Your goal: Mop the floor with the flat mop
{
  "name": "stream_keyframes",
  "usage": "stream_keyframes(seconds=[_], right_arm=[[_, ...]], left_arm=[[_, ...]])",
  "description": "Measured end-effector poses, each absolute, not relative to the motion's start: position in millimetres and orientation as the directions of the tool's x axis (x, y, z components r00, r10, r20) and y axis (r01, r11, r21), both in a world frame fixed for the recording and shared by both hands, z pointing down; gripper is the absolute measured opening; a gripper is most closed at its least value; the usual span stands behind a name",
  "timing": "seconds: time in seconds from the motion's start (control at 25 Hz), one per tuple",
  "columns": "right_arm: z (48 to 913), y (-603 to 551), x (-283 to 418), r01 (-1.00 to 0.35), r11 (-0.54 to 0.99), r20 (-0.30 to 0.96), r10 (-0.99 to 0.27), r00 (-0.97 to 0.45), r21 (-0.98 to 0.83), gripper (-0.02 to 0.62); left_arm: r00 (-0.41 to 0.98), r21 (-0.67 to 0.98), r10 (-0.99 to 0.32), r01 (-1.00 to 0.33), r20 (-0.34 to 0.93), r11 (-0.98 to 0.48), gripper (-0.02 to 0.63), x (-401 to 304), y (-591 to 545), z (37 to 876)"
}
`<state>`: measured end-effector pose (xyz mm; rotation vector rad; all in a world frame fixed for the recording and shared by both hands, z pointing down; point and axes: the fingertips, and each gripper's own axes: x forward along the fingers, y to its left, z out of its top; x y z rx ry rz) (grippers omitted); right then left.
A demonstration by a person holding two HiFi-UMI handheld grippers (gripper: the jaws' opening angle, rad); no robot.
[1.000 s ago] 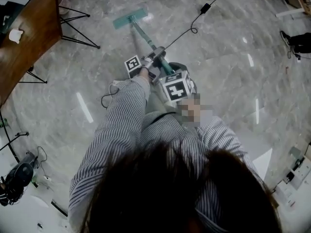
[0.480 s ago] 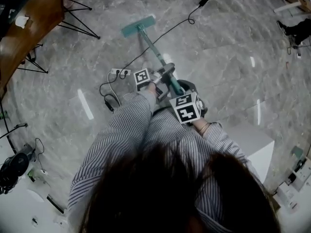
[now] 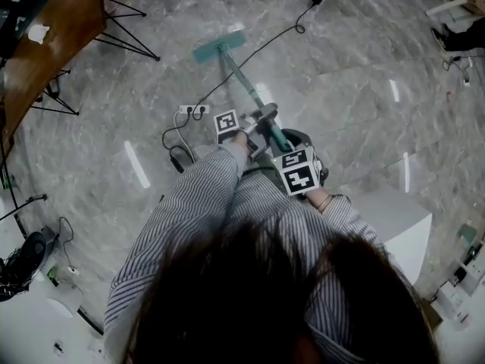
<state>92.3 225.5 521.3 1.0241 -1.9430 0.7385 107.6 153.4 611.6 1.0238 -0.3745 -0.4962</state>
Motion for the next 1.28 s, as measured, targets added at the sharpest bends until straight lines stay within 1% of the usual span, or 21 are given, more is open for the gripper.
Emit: stream_keyframes(seconds=[0.24,0.56,0.76,1.0,1.2,1.28], right_arm=[[516.6,220.9,85.4,-0.860,0.498,0.856,-0.389,-0.339,-0.115,0.118],[511.1,209.9,106.2,-0.889,0.442,0.841,-0.432,-0.327,-0.118,0.112],[509.8,192.2,102.0,-0.873,0.477,0.837,-0.431,-0.337,-0.105,0.112],[519.1,145.1,81.7,-0.848,0.522,0.853,-0.396,-0.340,-0.095,0.114],[526.9,73.4,41.8,-0.858,0.502,0.855,-0.391,-0.340,-0.111,0.114],[530.0,36.9,26.5,-0.863,0.492,0.859,-0.388,-0.335,-0.114,0.115]], left_arm=[[0.844,0.881,-0.532,0.205,0.061,0.427,0.146,102.5,150.2,606.9],[0.868,0.901,-0.492,0.155,0.072,0.405,0.160,119.4,141.8,616.7],[0.863,0.900,-0.503,0.178,0.051,0.398,0.163,118.6,123.9,600.7],[0.841,0.895,-0.536,0.185,0.069,0.406,0.153,97.1,73.5,609.8],[0.851,0.895,-0.516,0.148,0.101,0.420,0.153,58.4,2.5,617.5],[0.861,0.904,-0.494,0.108,0.123,0.414,0.153,41.6,-34.2,627.7]])
